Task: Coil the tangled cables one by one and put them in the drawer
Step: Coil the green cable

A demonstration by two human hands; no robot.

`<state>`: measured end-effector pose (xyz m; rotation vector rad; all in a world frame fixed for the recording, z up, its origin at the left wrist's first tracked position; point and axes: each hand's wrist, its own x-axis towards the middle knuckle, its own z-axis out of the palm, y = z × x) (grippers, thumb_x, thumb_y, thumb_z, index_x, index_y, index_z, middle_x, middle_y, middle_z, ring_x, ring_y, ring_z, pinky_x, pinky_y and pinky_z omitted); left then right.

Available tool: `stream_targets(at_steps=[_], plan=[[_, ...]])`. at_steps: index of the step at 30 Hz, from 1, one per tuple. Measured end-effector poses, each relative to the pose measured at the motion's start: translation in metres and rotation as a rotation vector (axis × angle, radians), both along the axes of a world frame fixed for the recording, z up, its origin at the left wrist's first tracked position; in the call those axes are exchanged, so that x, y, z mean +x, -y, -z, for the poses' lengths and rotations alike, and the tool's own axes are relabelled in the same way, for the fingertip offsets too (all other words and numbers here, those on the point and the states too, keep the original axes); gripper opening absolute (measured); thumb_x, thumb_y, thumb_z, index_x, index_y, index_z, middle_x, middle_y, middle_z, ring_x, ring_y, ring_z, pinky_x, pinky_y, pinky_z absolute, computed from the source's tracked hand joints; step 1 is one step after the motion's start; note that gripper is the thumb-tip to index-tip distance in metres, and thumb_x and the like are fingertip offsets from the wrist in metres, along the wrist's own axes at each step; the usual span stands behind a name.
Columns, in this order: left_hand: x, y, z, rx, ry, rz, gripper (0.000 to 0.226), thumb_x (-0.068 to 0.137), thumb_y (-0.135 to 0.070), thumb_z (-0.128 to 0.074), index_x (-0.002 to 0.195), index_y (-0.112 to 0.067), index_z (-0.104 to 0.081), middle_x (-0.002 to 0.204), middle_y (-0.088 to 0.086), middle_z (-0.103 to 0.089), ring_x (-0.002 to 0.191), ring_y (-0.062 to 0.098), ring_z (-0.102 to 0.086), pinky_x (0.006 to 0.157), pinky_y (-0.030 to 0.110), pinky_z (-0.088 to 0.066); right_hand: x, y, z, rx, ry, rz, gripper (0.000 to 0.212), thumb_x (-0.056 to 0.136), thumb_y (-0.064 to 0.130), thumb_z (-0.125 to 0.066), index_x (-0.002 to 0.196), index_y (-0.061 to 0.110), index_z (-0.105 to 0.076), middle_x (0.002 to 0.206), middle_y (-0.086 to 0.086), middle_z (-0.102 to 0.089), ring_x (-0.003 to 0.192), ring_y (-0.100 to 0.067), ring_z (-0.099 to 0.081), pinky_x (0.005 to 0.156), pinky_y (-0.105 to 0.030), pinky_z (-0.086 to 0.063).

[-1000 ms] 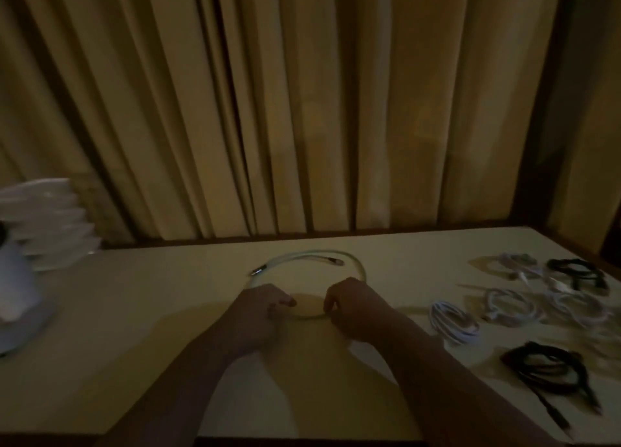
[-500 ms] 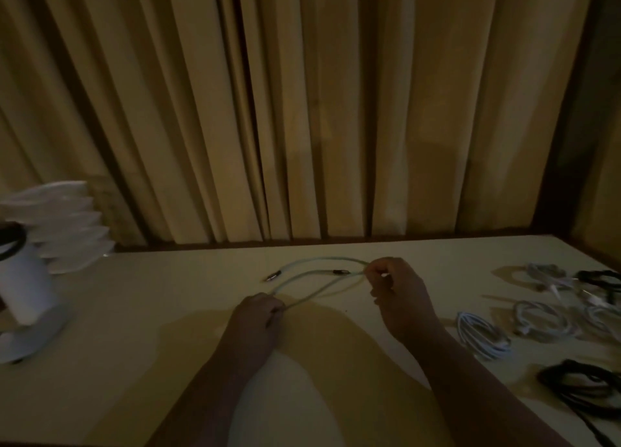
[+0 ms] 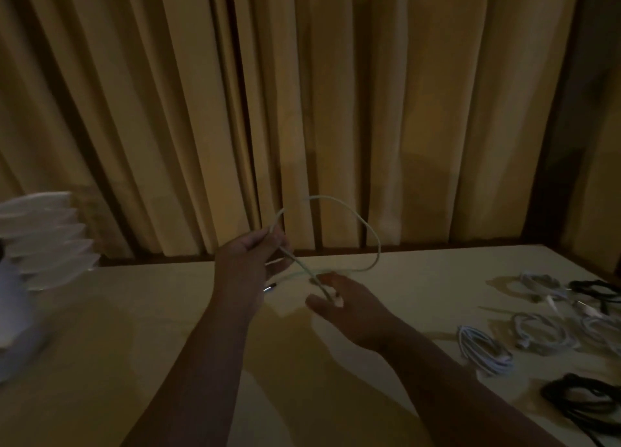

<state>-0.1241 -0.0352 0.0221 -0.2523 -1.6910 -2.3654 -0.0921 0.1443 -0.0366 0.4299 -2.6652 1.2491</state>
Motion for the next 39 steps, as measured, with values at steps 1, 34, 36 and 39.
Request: stream_targets(at_steps=[1,34,36,39], plan=[[-0.005,0.0,-0.004,0.1,0.029,0.024,0.009,0.092,-0.009,-0.066,0.092,-0.003,-0.072,0.076,0.008,-0.072,0.07,0.016,-0.071,0.059,0.024,-0.058,-0.004,0.003,0.001,0.075,0.022,-0.009,0.04,0.099,0.045,-0.057,0.134,0.025,-0.058,0.13,0.01,-0.055,0.115,-0.008,-0.053,0.091,-0.025,-0.042],[-0.027,-0.004,0.058,-1.034,-0.492,-0.644,0.017,0.097,-0.023,-0.061,0.103,-0.022,-0.076,0.09,-0.004,-0.074,0.082,0.02,-0.057,0.073,0.031,-0.042,0.008,-0.036,-0.011,-0.504,0.39,-0.185,0.019,0.103,0.008,-0.052,0.11,0.003,-0.069,0.091,-0.013,-0.074,0.082,-0.025,-0.072,0.076,-0.035,-0.061],[-0.03,-0.005,0.063,-1.024,-0.446,-0.596,0.017,0.097,-0.022,-0.061,0.106,-0.022,-0.076,0.094,-0.004,-0.074,0.087,0.019,-0.058,0.075,0.028,-0.039,0.01,-0.037,-0.01,-0.494,0.448,-0.245,0.021,0.103,0.007,-0.05,0.114,0.001,-0.067,0.095,-0.015,-0.074,0.085,-0.026,-0.071,0.074,-0.033,-0.059],[-0.03,-0.01,0.068,-1.035,-0.424,-0.507,0.022,0.099,-0.023,-0.056,0.111,-0.019,-0.075,0.099,-0.002,-0.074,0.092,0.017,-0.064,0.078,0.027,-0.044,0.012,-0.034,-0.008,-0.566,0.561,-0.426,0.022,0.104,0.006,-0.046,0.117,-0.002,-0.062,0.098,-0.016,-0.07,0.084,-0.025,-0.069,0.071,-0.033,-0.057]])
